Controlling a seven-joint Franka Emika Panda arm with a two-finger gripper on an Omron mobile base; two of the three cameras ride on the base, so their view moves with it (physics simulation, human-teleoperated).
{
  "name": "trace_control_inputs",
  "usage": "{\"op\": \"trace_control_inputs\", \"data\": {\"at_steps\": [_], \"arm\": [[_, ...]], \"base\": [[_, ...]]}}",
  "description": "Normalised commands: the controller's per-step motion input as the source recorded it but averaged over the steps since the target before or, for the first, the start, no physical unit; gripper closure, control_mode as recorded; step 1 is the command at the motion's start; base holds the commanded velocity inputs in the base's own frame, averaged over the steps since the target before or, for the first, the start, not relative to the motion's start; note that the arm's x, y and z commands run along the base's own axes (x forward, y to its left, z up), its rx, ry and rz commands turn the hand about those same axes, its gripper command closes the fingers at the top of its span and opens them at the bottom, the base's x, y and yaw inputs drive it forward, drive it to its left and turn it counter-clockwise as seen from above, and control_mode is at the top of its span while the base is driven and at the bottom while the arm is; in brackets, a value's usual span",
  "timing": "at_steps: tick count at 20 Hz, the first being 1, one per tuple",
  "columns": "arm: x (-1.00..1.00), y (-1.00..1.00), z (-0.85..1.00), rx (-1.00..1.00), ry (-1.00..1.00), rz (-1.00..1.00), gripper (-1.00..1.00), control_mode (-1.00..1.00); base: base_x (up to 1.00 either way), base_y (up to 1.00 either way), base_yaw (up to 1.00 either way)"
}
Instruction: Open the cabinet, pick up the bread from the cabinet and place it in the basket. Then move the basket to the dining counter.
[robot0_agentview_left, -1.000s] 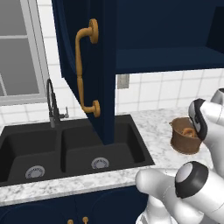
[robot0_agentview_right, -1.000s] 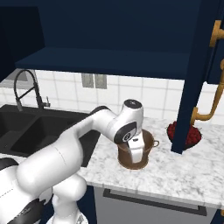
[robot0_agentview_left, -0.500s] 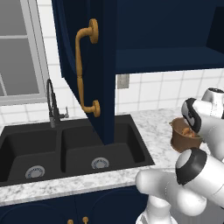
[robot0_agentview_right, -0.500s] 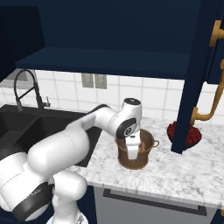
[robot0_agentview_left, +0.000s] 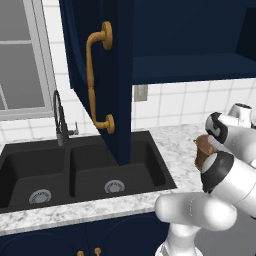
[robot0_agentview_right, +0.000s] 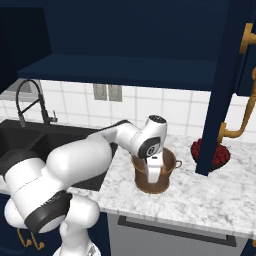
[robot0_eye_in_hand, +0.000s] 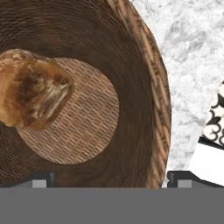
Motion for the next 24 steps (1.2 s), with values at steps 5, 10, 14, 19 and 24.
{"op": "trace_control_inputs", "data": {"at_steps": [5,10,14,19,24], "arm": [[-0.37,-0.01,-0.33,0.12,0.00,-0.05,-1.00,-1.00],[-0.04,0.20,-0.51,0.07,0.00,-0.08,1.00,-1.00],[0.00,0.38,-0.52,0.01,0.00,-0.08,1.00,-1.00],[-0.07,0.32,-0.18,-0.07,0.01,-0.04,1.00,-1.00],[-0.20,0.26,0.20,-0.02,-0.09,0.00,1.00,-1.00]], "base": [[0.00,0.00,0.00],[0.00,0.00,0.00],[0.00,0.00,0.00],[0.00,0.00,0.00],[0.00,0.00,0.00]]}}
